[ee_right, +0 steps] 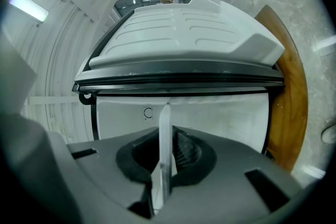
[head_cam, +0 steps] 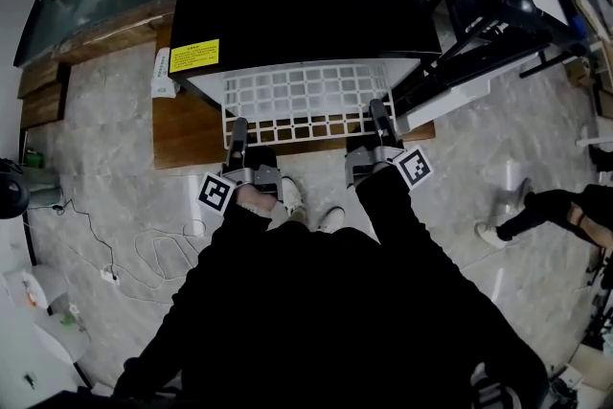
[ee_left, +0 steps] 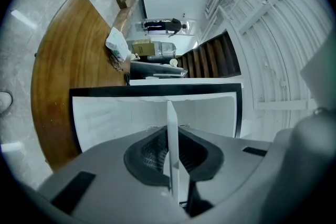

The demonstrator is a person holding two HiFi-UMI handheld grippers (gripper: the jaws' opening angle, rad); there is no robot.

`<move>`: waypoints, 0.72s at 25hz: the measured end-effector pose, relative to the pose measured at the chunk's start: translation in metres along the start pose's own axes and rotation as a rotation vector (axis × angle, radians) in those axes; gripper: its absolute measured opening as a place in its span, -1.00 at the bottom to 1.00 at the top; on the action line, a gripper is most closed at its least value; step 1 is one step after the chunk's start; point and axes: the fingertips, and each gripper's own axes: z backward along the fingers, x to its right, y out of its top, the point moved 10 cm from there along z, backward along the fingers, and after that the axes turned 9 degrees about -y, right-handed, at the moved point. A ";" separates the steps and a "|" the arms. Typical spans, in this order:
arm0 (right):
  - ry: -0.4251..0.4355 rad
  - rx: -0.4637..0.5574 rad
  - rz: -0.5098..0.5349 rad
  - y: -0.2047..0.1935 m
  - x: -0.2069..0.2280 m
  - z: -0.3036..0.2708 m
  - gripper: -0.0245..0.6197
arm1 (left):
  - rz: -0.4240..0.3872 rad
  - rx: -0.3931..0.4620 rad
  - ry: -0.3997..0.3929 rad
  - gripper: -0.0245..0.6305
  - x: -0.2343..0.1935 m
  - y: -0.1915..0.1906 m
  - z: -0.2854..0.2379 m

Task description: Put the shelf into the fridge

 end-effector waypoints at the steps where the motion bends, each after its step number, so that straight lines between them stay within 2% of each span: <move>1: -0.001 0.004 0.002 0.000 -0.002 -0.005 -0.83 | -0.001 0.001 -0.001 -0.83 -0.001 0.001 -0.006; 7: 0.000 0.031 0.009 0.000 -0.001 -0.024 -0.83 | -0.013 0.017 -0.014 -0.83 -0.008 0.003 -0.024; 18: 0.004 0.148 0.000 -0.003 -0.024 -0.108 -0.83 | -0.024 0.077 -0.004 -0.83 -0.019 0.015 -0.109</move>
